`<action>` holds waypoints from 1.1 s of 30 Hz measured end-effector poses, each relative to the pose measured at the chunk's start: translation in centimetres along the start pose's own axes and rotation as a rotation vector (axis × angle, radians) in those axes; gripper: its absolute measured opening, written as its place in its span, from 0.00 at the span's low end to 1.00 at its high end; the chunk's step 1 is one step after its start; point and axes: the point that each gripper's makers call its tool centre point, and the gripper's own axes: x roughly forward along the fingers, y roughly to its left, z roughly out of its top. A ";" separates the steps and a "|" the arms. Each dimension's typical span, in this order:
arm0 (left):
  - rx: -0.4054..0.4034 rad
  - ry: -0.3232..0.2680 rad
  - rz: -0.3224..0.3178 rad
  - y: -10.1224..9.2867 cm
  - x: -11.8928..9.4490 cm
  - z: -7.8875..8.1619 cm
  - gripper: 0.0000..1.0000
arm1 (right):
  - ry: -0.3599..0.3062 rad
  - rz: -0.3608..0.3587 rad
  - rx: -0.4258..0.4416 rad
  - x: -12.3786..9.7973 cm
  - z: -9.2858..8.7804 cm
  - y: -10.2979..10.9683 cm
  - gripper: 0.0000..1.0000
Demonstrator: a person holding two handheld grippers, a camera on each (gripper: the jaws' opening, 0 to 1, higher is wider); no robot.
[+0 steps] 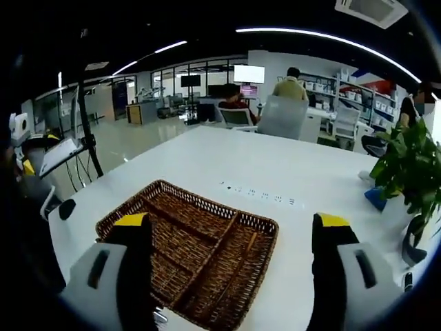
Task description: Arrange the knives, forks, and spoons in their matching storage slots by inserting each utensil handle-first until every utensil is classified and aligned in the correct compartment
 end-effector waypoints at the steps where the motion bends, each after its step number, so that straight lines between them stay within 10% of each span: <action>1: 0.004 0.001 -0.001 -0.1 0.0 0.0 0.99 | -0.002 0.007 0.001 -0.5 -0.1 0.3 1.00; 18: -0.011 -0.008 -0.026 -0.9 -0.4 -0.4 0.99 | -0.014 0.117 -0.035 -8.8 -2.0 4.5 1.00; 33: -0.009 -0.011 -0.022 -1.1 -0.7 -0.2 0.99 | -0.024 0.099 -0.065 -10.3 -2.1 4.5 1.00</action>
